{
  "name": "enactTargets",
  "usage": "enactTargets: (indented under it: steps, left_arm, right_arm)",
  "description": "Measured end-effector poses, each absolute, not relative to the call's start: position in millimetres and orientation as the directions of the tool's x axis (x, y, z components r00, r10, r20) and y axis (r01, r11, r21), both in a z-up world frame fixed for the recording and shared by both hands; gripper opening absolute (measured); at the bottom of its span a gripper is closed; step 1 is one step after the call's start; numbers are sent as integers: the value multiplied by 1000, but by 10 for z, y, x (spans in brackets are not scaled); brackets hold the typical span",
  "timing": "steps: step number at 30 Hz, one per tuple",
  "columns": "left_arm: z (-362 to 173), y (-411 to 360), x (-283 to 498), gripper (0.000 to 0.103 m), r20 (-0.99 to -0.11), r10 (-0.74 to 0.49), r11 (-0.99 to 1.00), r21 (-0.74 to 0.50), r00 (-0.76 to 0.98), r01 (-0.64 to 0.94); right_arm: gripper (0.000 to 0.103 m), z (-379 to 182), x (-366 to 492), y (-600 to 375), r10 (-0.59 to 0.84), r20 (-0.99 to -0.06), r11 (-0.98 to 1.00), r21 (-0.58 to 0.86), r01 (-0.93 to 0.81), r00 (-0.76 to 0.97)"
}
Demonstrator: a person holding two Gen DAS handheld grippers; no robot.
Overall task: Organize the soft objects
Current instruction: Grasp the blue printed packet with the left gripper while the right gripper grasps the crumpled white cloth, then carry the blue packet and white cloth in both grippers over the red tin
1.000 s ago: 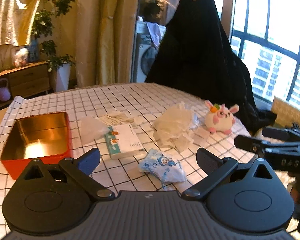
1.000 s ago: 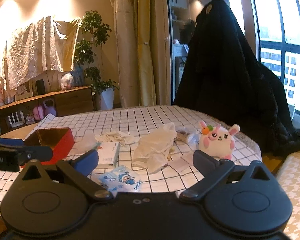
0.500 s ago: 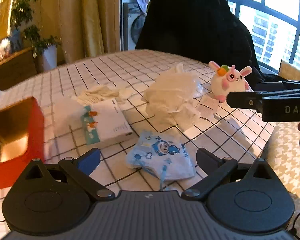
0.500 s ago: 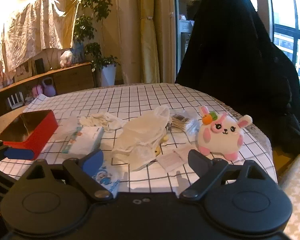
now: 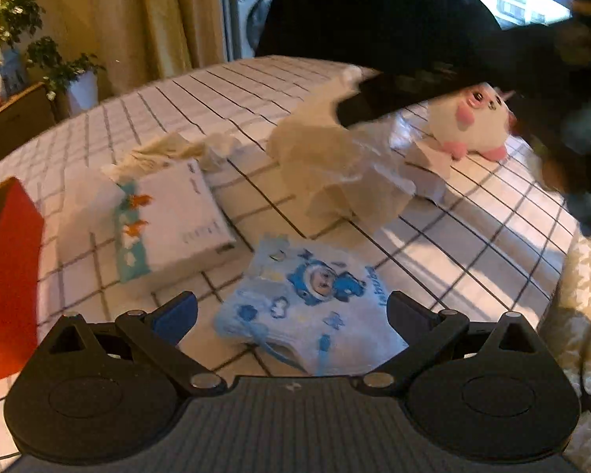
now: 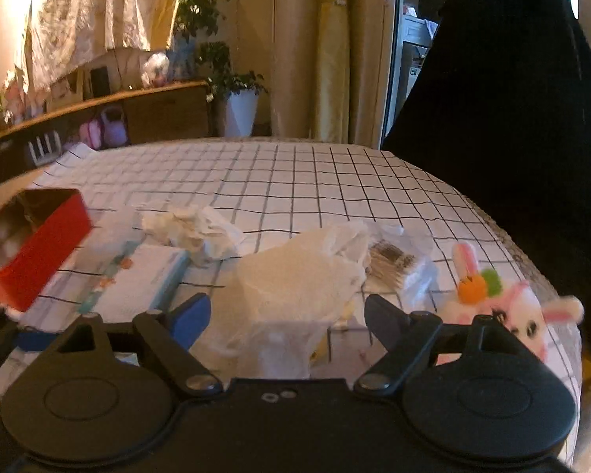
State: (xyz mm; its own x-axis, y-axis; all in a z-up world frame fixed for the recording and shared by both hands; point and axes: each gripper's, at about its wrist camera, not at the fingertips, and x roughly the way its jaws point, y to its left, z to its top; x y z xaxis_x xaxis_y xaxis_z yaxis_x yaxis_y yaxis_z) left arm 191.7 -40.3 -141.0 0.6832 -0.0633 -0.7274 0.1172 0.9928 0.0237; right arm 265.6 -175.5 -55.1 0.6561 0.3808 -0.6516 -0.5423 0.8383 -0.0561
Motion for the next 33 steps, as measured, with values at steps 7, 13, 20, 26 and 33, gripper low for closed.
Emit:
enactTargets:
  steps: [7, 13, 20, 26, 33]
  left_arm:
    - [-1560, -483, 1991, 103, -749, -94, 987, 18, 656, 162]
    - [-1551, -513, 2016, 93, -737, -105, 984, 19, 668, 175]
    - [-1460, -511, 2025, 46, -726, -115, 987, -8, 678, 158]
    - [-1433, -492, 2008, 27, -721, -106, 992, -26, 685, 126]
    - [-1271, -413, 1895, 20, -697, -95, 995, -39, 711, 95]
  right_arm:
    - [85, -710, 2884, -1564, 365, -688, 803, -108, -586, 627]
    - [75, -802, 2934, -1526, 338, -699, 787, -156, -596, 630]
    - [46, -797, 2937, -1502, 328, -693, 783, -182, -595, 642]
    - [20, -702, 2886, -1517, 333, -670, 777, -203, -595, 664]
    - [6, -561, 2847, -1606, 361, -641, 802, -157, -576, 677]
